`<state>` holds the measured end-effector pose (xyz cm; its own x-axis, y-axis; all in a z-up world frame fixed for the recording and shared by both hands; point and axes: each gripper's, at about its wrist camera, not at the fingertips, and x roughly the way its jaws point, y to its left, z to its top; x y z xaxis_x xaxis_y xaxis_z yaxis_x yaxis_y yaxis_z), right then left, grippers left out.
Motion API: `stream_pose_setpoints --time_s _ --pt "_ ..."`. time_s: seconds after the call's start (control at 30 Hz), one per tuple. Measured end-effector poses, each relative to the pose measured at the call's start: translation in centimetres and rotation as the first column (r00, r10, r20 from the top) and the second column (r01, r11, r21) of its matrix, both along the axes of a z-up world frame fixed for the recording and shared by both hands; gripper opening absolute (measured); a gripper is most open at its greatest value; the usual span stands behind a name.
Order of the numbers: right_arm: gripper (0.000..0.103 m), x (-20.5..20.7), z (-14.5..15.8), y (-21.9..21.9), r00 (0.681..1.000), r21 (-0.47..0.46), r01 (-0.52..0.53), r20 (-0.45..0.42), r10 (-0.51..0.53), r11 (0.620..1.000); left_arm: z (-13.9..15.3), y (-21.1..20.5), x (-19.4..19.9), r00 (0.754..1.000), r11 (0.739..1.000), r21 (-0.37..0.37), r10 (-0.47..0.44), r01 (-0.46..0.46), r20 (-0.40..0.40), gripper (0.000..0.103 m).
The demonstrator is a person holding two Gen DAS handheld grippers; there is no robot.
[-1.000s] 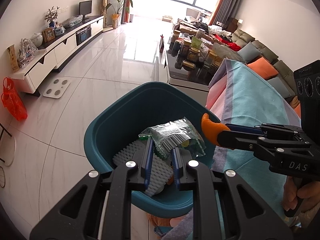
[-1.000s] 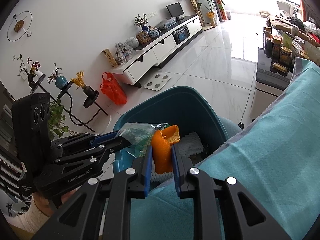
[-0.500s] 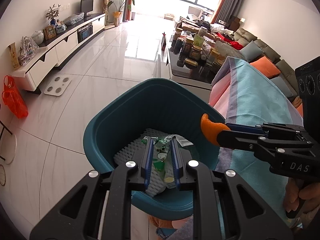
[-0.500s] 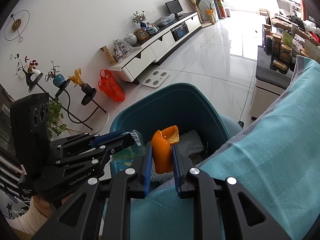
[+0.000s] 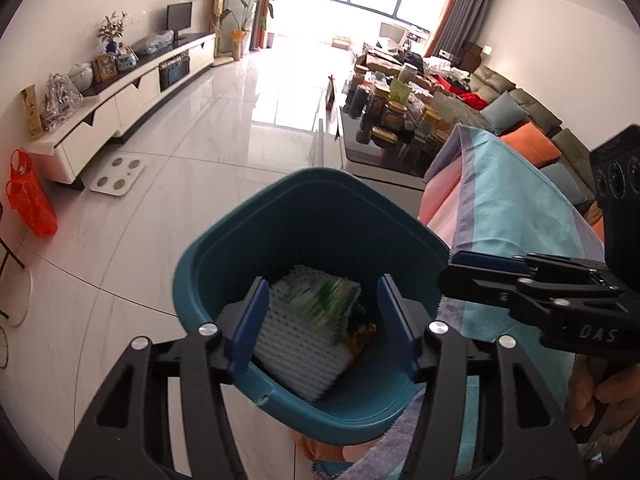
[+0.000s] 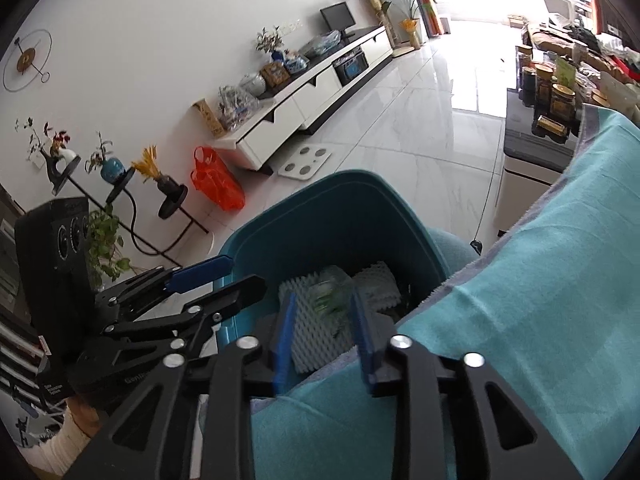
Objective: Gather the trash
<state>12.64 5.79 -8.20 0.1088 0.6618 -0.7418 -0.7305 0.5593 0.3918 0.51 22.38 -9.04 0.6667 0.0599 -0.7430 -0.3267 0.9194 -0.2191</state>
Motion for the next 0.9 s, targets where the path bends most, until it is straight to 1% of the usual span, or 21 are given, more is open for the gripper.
stream_pose_setpoints --time_s 0.07,0.1,0.17,0.2,0.3,0.33,0.37,0.4,0.47,0.57,0.6,0.63,0.67,0.73,0.83,0.87,0.9 --pt "0.032 -0.1 0.2 -0.7 1.0 0.011 0.007 -0.001 -0.007 1.0 0.4 0.2 -0.5 1.0 1.0 -0.003 0.017 -0.017 0.018 0.061" --pt "0.034 -0.2 0.4 -1.3 1.0 0.014 0.016 0.005 -0.016 1.0 0.9 0.3 -1.0 0.999 1.0 -0.007 0.024 -0.024 0.04 0.063" --pt "0.041 -0.5 0.9 -2.3 0.999 0.024 0.027 0.021 -0.027 0.999 1.7 0.0 -1.9 0.997 1.0 0.003 0.028 -0.028 0.075 0.075" --pt "0.043 -0.8 1.4 -3.1 0.998 0.032 0.036 0.041 -0.037 0.999 2.3 -0.4 -2.2 0.996 0.999 0.017 0.026 -0.027 0.09 0.078" --pt "0.049 -1.7 2.7 -5.7 0.993 0.064 0.059 0.095 -0.065 0.996 4.0 -2.1 -3.3 0.989 0.997 0.078 0.005 -0.017 0.149 0.094" --pt "0.055 -1.9 3.0 -6.6 0.991 0.074 0.07 0.11 -0.078 0.995 4.5 -2.9 -3.7 0.985 0.995 0.097 -0.007 -0.01 0.171 0.097" --pt "0.06 -2.5 3.6 -8.0 0.985 0.087 0.089 0.138 -0.101 0.992 4.9 -3.4 -4.1 0.982 0.994 0.105 -0.017 -0.003 0.187 0.098" --pt "0.062 -2.7 3.9 -9.0 0.981 0.094 0.105 0.156 -0.119 0.99 5.4 -4.4 -4.3 0.978 0.993 0.115 -0.038 0.014 0.204 0.098" --pt "0.07 -3.2 4.5 -11.1 0.969 0.1 0.144 0.186 -0.161 0.984 6.0 -6.0 -4.6 0.971 0.991 0.132 -0.065 0.034 0.231 0.098" --pt "0.08 -4.4 5.7 -15.0 0.93 0.116 0.233 0.264 -0.256 0.966 6.7 -8.9 -4.5 0.958 0.988 0.134 -0.106 0.072 0.267 0.098" --pt "0.082 -4.9 6.0 -16.3 0.91 0.12 0.263 0.298 -0.287 0.957 6.9 -9.6 -4.4 0.955 0.987 0.139 -0.113 0.077 0.275 0.098" --pt "0.086 -5.4 6.3 -17.5 0.89 0.121 0.291 0.329 -0.315 0.949 7.2 -10.7 -4.2 0.95 0.985 0.15 -0.126 0.085 0.287 0.098" --pt "0.089 -5.7 6.5 -18.4 0.875 0.124 0.314 0.348 -0.337 0.941 7.4 -11.6 -4.1 0.945 0.983 0.16 -0.139 0.095 0.296 0.098" --pt "0.093 -6.7 6.9 -20.9 0.83 0.138 0.372 0.394 -0.396 0.918 8.1 -14.0 -3.8 0.931 0.976 0.191 -0.166 0.107 0.325 0.098" --pt "0.096 -8.0 7.4 -23.2 0.771 0.15 0.433 0.449 -0.451 0.889 8.9 -16.5 -3.2 0.913 0.97 0.207 -0.193 0.124 0.359 0.098" --pt "0.096 -8.4 7.4 -24.3 0.743 0.157 0.461 0.47 -0.476 0.874 9.1 -17.0 -2.8 0.909 0.97 0.207 -0.197 0.127 0.367 0.098" --pt "0.096 -8.6 7.5 -25.0 0.726 0.163 0.477 0.481 -0.492 0.864 9.3 -17.9 -2.5 0.903 0.97 0.208 -0.199 0.126 0.38 0.098"
